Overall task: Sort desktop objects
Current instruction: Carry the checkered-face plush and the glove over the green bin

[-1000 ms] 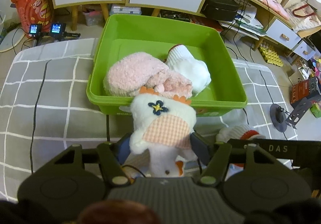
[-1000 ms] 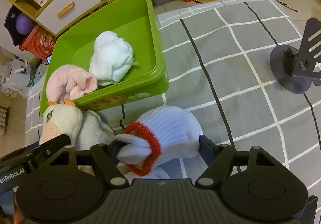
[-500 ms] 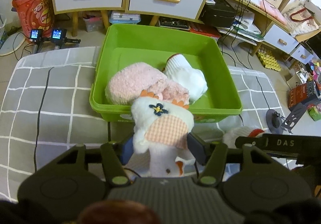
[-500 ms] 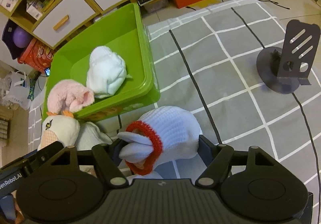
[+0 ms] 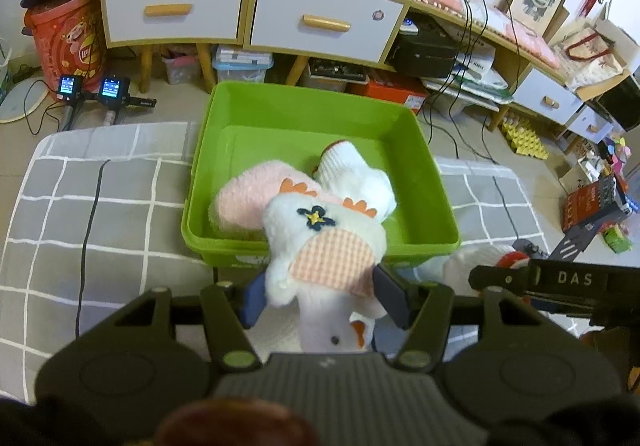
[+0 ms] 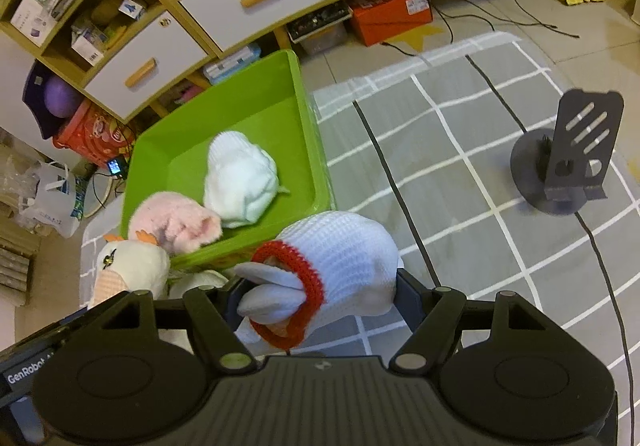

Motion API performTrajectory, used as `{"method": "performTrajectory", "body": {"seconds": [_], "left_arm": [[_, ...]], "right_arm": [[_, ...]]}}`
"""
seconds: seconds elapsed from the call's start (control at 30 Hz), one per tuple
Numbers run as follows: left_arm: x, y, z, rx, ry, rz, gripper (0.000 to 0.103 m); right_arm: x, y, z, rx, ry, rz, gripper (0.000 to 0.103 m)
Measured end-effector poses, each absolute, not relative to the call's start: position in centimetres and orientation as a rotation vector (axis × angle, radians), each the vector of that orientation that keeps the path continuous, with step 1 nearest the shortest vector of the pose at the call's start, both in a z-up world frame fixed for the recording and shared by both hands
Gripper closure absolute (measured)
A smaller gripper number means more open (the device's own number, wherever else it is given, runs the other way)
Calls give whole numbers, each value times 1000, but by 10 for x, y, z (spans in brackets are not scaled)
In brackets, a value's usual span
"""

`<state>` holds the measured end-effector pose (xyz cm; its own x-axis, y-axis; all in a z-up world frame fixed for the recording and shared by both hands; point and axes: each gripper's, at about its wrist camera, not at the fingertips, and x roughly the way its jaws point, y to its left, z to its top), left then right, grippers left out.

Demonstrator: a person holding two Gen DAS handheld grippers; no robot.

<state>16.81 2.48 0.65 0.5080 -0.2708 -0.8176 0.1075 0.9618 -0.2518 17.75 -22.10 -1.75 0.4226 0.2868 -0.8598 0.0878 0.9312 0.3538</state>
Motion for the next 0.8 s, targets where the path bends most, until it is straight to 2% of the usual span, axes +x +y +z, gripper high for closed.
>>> {"method": "performTrajectory", "body": {"seconds": [0.47, 0.8], "left_arm": [[176, 46, 38, -274, 895, -215, 46], [202, 62, 23, -362, 842, -192, 46]], "right_arm": [[182, -205, 12, 399, 1043, 189, 30], [203, -191, 11, 395, 988, 215, 30]]}}
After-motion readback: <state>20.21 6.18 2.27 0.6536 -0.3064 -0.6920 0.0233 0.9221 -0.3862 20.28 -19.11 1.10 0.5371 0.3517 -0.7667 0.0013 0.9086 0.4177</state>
